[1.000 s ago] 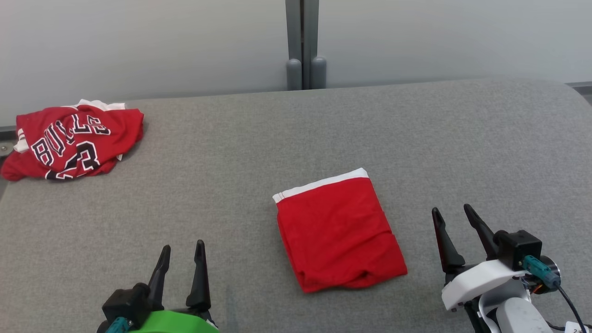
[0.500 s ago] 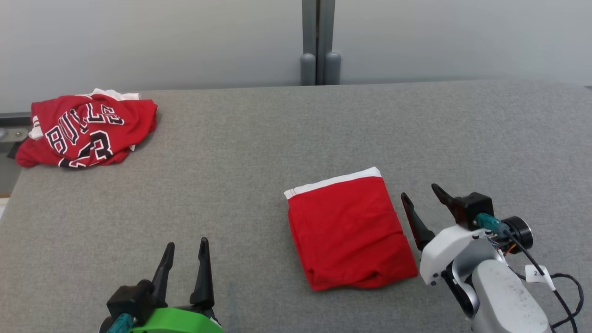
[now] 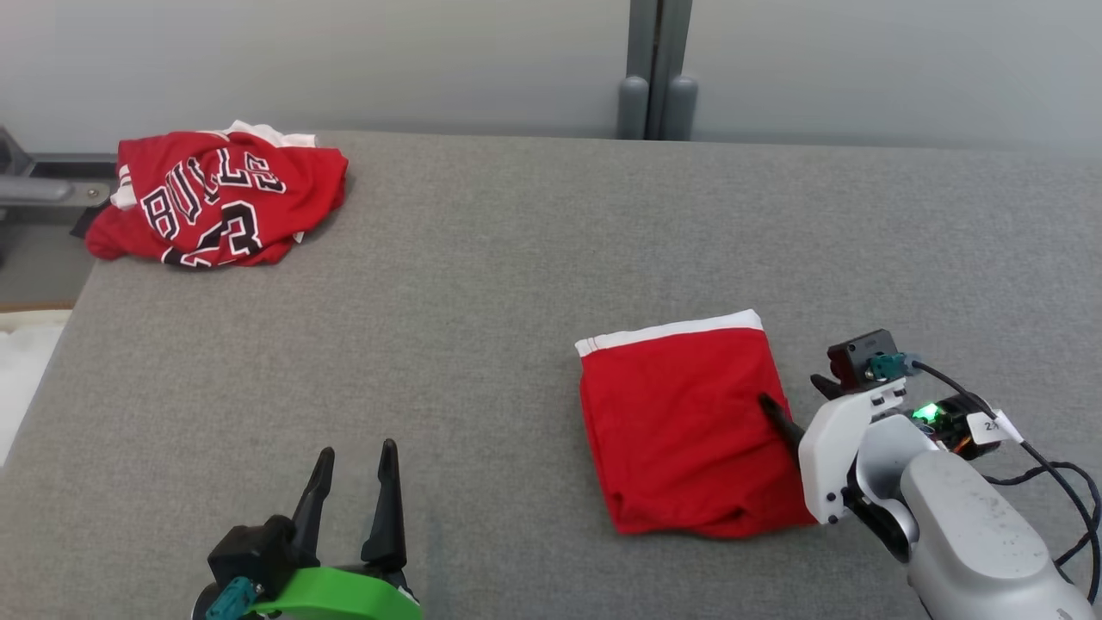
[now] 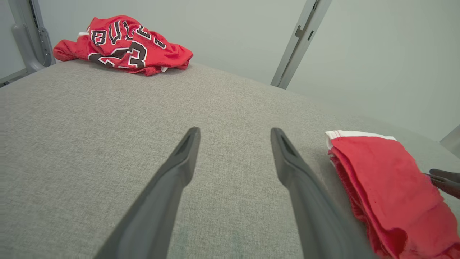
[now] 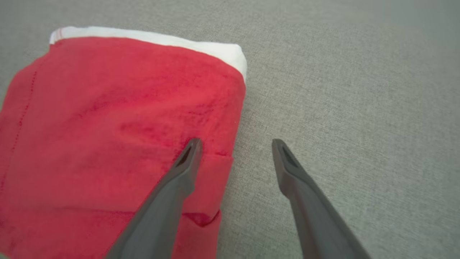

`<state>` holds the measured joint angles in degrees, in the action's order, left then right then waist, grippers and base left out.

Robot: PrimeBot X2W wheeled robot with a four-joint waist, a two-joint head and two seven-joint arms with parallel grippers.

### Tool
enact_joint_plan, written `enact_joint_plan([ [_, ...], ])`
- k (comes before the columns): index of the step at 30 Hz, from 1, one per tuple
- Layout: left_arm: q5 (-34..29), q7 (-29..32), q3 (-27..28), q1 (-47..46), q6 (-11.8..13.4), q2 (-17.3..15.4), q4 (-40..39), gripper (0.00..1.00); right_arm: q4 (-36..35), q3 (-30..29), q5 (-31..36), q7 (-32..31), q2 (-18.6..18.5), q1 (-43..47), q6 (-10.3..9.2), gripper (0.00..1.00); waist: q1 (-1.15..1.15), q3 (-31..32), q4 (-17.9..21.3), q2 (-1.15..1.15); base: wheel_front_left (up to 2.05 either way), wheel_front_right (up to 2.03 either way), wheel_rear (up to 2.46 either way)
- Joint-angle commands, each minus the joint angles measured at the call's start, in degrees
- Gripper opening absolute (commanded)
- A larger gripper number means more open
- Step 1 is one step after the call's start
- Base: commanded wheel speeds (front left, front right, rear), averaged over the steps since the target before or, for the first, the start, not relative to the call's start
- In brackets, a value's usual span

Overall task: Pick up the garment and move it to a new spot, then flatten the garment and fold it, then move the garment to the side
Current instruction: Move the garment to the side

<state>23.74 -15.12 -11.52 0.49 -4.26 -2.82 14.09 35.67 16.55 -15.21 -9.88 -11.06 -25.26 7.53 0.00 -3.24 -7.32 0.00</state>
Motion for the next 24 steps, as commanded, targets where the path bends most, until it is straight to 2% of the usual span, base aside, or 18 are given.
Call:
enact_joint_plan([
  [1,0.3,0.0,-0.1,-1.0,0.2,-0.1,0.1,1.0,0.8,0.8,-0.8,-0.9,-0.7,-0.4,-0.08,1.0,0.0,-0.9,-1.0,0.0,0.0,0.0,0.0],
  [8,0.3,0.0,-0.3,-1.5,0.2,-0.1,-0.1,1.0,3.9,5.3,-4.8,-4.5,-1.8,-1.6,-0.08,1.0,0.0,-2.2,-1.9,0.0,0.0,0.0,0.0],
  [9,0.3,0.0,-0.3,-1.5,0.3,-0.1,-0.2,1.0,4.1,5.9,-5.2,-4.7,-1.9,-1.9,-0.08,0.9,0.0,-2.4,-1.9,0.0,0.0,0.0,0.0],
  [10,0.3,0.0,-0.3,-1.6,0.4,-0.1,-0.3,1.0,4.3,6.5,-5.5,-4.8,-1.9,-2.3,-0.08,0.54,0.0,-2.6,-1.8,0.0,0.0,0.0,0.0],
  [12,0.4,0.0,-0.3,-1.6,0.4,-0.1,-0.4,1.0,4.7,7.6,-6.0,-5.1,-1.9,-2.8,-0.08,0.38,0.0,-3.1,-1.7,0.0,0.0,0.0,0.0],
  [14,0.5,0.0,-0.5,-1.8,0.5,-0.1,-0.5,1.0,5.1,8.8,-6.5,-5.1,-2.2,-3.6,-0.08,0.13,0.0,-3.6,-1.5,0.0,0.0,0.0,0.0],
  [16,0.6,0.0,-0.5,-2.1,0.6,-0.1,-0.7,1.0,5.3,9.5,-6.9,-4.3,-2.3,-4.5,-0.08,0.0,0.0,-4.1,-1.1,0.0,0.0,0.0,0.0],
  [24,-0.6,0.0,-0.3,-3.5,0.3,-0.1,-2.5,1.0,5.5,8.5,-6.0,0.8,-3.9,-10.2,-0.08,0.0,0.0,-6.6,3.3,0.0,0.0,0.0,0.0],
])
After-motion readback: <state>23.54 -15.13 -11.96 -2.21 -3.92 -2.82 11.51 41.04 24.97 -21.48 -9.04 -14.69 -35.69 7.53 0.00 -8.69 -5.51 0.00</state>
